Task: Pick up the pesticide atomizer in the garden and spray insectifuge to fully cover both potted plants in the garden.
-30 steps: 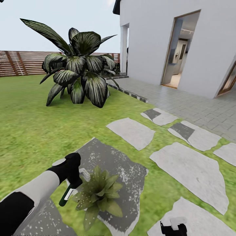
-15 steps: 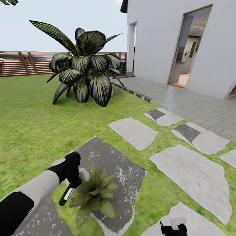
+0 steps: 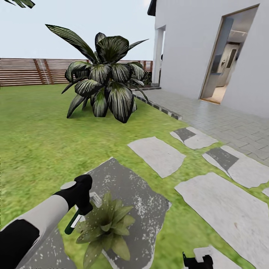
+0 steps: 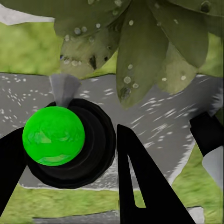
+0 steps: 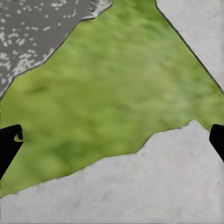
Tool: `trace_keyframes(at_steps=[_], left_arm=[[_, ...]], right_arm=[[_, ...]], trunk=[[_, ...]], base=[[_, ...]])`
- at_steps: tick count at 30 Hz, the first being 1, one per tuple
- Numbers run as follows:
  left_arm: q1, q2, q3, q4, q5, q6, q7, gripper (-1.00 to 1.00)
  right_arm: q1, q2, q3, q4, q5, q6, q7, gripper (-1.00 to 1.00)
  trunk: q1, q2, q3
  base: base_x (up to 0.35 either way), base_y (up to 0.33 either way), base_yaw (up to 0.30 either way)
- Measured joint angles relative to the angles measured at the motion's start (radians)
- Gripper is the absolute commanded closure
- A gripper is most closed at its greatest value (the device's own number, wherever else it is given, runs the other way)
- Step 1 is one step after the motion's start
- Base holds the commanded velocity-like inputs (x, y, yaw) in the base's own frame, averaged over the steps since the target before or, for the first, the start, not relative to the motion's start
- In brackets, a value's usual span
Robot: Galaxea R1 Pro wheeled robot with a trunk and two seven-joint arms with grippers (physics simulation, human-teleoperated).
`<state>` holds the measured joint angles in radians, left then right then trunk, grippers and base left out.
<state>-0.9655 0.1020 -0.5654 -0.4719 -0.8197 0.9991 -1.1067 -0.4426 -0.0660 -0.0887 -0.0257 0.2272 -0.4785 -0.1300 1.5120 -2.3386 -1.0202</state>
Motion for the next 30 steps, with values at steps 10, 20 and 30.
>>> trace_keyframes(at_steps=[10, 20, 30], left_arm=[[0.003, -0.001, 0.002, 0.000, 0.000, -0.001, -0.002, 1.00], [0.003, -0.001, 0.000, 0.000, -0.003, -0.003, 0.000, 1.00], [0.003, -0.002, -0.002, 0.000, -0.002, -0.002, 0.000, 1.00]], right_arm=[[0.000, 0.000, 0.000, 0.000, 0.000, 0.000, 0.000, -1.00], [0.000, 0.000, 0.001, 0.000, 0.000, -0.001, 0.000, -1.00], [0.000, 0.000, 0.000, 0.000, 0.001, 0.000, 0.000, -1.00]], trunk=[[0.000, 0.000, 0.000], [0.000, 0.000, 0.000], [0.000, 0.000, 0.000]], base=[[-0.008, -0.038, 0.233], [-0.132, -0.252, 0.067], [0.082, -0.194, 0.222]])
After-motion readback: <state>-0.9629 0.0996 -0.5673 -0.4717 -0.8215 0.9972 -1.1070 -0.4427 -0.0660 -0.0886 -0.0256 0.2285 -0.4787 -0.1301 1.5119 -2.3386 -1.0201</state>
